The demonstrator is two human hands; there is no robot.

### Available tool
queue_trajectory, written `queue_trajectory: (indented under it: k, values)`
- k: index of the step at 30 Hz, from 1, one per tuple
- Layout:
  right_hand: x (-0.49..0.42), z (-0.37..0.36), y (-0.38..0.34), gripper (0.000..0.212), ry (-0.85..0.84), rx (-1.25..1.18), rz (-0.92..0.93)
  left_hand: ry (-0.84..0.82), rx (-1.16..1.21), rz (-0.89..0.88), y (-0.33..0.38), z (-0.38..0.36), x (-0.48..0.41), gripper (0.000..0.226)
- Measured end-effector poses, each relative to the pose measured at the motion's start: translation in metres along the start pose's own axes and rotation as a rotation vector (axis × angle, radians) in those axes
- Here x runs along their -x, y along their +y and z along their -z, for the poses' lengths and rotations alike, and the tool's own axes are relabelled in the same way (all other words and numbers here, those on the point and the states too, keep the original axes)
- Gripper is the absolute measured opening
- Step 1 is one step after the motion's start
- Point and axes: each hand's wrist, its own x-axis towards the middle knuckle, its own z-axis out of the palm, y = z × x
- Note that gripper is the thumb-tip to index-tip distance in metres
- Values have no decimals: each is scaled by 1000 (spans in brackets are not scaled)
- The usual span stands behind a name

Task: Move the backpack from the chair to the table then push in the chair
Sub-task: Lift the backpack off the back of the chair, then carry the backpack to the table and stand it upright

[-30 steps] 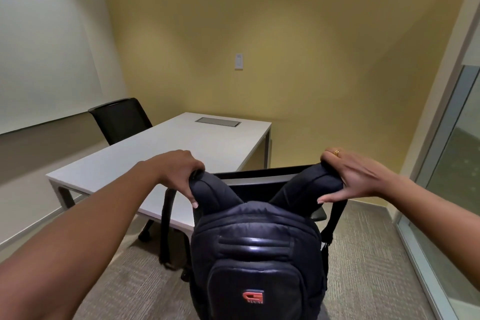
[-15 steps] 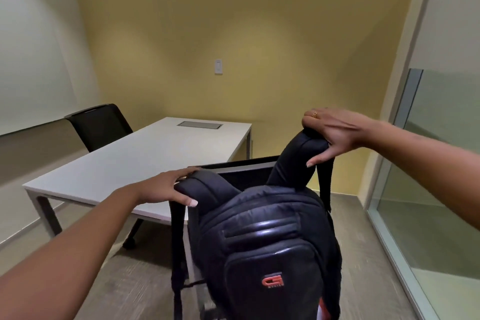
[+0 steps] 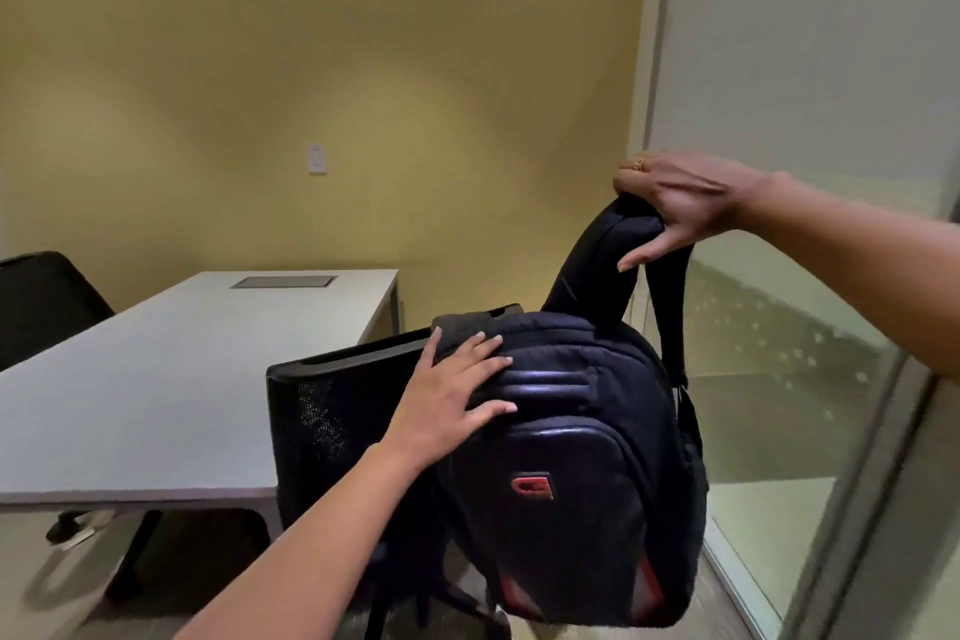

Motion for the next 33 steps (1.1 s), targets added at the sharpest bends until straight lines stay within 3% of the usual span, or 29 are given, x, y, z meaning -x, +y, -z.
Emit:
queue_trajectory:
  k: [3, 10, 15, 18, 23, 26, 29, 33]
  values:
    - [22, 4, 17, 75, -11, -40, -118, 84, 30, -61, 9, -16, -26, 63]
    - [81, -6, 65, 78, -50, -100, -364, 147, 212, -2, 47, -42, -92, 70]
    - [139, -15, 81, 99, -19, 12, -597, 323, 199, 13, 96, -69, -147, 30]
    - [160, -32, 59, 89, 102, 68, -704, 345, 124, 9, 111, -80, -171, 33]
    - [157, -82, -18, 81, 225, -222, -697, 382, -22, -104, 142, -88, -196, 35]
    - [155, -104, -20, 77, 305, -317, -764, 454, -49, -187, 150, -90, -208, 25]
    - [150, -112, -7, 64, 384, -227, -737, 492, -72, -232, 146, -91, -215, 24]
    - [144, -123, 13, 56, 415, -52, -588, 354, -82, -369, 126, -99, -234, 37]
